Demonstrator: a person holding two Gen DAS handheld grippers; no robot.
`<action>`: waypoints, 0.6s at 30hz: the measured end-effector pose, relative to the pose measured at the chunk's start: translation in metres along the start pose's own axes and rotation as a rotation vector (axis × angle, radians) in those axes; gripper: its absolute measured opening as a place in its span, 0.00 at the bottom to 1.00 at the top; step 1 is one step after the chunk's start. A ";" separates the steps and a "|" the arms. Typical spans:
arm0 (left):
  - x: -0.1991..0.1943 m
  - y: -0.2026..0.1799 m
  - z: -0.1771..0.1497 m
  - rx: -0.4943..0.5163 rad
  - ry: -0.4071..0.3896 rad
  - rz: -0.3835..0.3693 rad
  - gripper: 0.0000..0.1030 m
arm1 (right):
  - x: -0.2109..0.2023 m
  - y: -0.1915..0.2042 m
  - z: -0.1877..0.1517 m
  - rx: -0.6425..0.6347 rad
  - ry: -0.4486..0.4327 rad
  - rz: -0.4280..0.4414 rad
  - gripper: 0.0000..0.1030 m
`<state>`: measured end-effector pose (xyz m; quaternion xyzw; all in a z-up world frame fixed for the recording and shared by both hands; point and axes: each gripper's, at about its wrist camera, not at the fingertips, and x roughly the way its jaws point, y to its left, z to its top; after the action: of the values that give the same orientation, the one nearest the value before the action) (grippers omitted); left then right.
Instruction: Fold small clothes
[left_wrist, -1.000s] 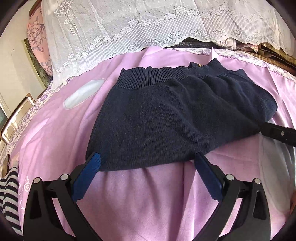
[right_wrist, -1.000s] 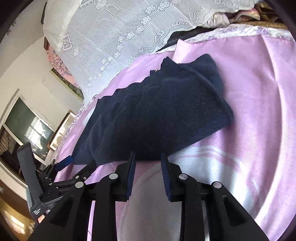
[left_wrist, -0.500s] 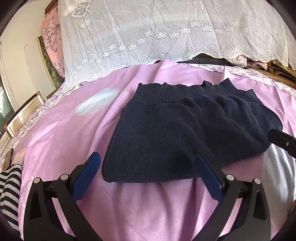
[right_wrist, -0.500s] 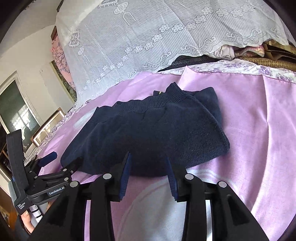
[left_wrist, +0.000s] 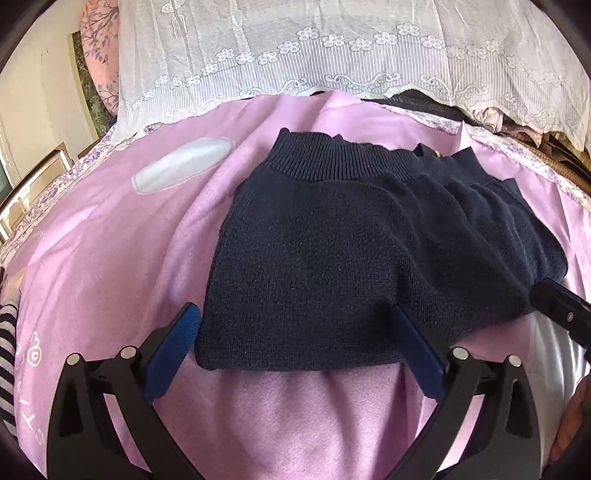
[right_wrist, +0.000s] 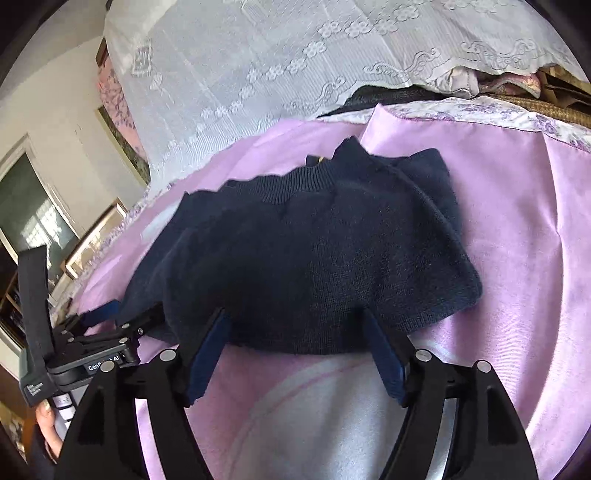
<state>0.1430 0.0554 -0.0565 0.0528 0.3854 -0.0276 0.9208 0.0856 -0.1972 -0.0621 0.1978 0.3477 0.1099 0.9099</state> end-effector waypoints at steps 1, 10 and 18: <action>-0.006 0.003 -0.001 -0.014 -0.025 -0.010 0.96 | -0.009 -0.007 0.001 0.036 -0.044 0.006 0.73; -0.035 -0.009 0.006 -0.052 -0.082 -0.088 0.96 | -0.042 -0.112 -0.014 0.573 -0.178 0.172 0.58; -0.016 -0.080 0.039 -0.103 0.025 -0.223 0.96 | -0.036 -0.102 -0.012 0.551 -0.094 0.100 0.58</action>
<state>0.1520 -0.0282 -0.0245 -0.0375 0.4013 -0.1094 0.9086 0.0577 -0.2981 -0.0933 0.4593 0.3118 0.0467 0.8304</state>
